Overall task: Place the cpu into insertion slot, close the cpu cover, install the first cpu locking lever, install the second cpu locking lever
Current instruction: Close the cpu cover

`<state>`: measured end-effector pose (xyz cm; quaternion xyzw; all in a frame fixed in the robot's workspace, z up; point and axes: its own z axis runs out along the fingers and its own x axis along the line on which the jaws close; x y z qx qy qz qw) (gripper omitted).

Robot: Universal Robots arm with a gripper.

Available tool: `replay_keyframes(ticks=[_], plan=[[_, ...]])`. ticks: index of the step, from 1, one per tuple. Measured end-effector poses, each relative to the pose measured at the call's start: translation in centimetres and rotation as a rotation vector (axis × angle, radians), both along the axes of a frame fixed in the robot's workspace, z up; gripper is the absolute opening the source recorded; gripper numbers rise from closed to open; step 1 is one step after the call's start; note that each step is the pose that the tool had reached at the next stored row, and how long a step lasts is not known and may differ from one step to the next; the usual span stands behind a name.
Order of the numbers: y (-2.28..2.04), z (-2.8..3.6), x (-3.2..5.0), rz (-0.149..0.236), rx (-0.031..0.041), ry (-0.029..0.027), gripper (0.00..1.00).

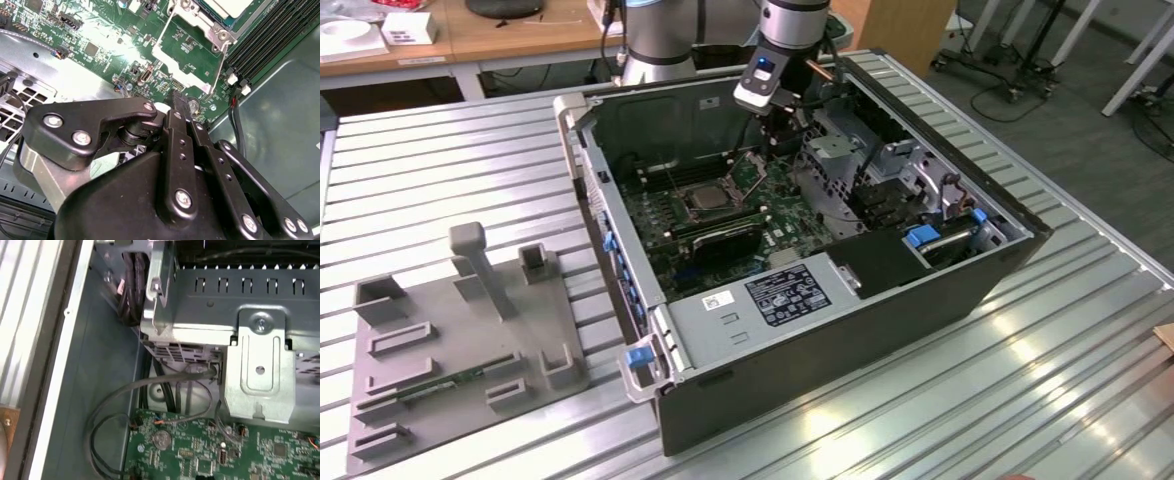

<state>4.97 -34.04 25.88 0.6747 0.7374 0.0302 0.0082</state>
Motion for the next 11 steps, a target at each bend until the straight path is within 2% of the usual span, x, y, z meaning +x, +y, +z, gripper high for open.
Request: replay_keyframes(ticks=[5,11], plan=[[-0.06,-0.05,0.08,-0.022,-0.0003,0.0000,0.10],[-0.09,-0.43,0.09,-0.050,-0.0003,0.0001,0.10]])
